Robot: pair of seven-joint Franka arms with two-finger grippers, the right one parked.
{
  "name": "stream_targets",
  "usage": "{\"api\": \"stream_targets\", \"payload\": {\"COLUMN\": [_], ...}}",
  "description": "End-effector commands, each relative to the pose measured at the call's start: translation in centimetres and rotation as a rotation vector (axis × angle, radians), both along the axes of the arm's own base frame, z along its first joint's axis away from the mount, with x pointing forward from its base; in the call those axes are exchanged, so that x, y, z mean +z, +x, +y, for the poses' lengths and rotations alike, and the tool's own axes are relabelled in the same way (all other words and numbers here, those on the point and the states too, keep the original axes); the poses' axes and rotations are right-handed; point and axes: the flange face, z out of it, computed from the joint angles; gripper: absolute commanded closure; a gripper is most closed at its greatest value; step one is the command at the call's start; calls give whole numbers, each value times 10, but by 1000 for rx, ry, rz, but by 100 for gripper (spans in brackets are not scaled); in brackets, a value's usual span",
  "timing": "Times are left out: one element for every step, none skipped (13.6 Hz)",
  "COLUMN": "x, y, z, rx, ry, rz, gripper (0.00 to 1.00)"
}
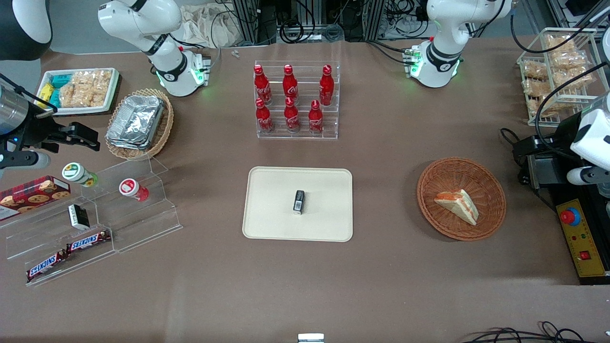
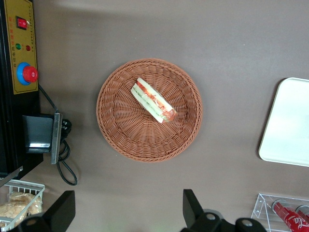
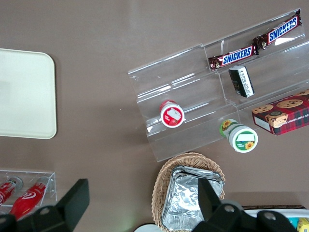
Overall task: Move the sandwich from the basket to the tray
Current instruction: 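Move the left gripper toward the wicker basket holding the sandwich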
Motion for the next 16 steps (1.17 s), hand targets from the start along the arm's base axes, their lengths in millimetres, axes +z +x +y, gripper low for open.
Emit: {"api": "stream_targets", "payload": {"x": [7, 8, 5, 4, -2, -16, -34, -50, -69, -88, -111, -134, -156, -171, -185, -203], "y": [1, 1, 2, 2, 3, 3, -1, -4, -6, -8, -9, -10, -12, -12, -12, -11], "z": [0, 0, 0, 2, -1, -5, -4, -1, 0, 1, 2, 4, 7, 7, 10, 14], "rx": [-8, -12, -14, -11, -14, -6, -4, -1, 1, 3, 8, 16, 27, 49, 96, 144], "ry": [-5, -6, -12, -12, -11, 0, 8, 10, 11, 11, 11, 10, 1, -3, 1, 3], "rz": [0, 0, 5, 6, 20, 53, 91, 113, 116, 104, 96, 90, 77, 65, 49, 28], "gripper": [0, 0, 0, 0, 0, 0, 0, 0, 0, 0, 0, 0, 0, 0, 0, 0]}}
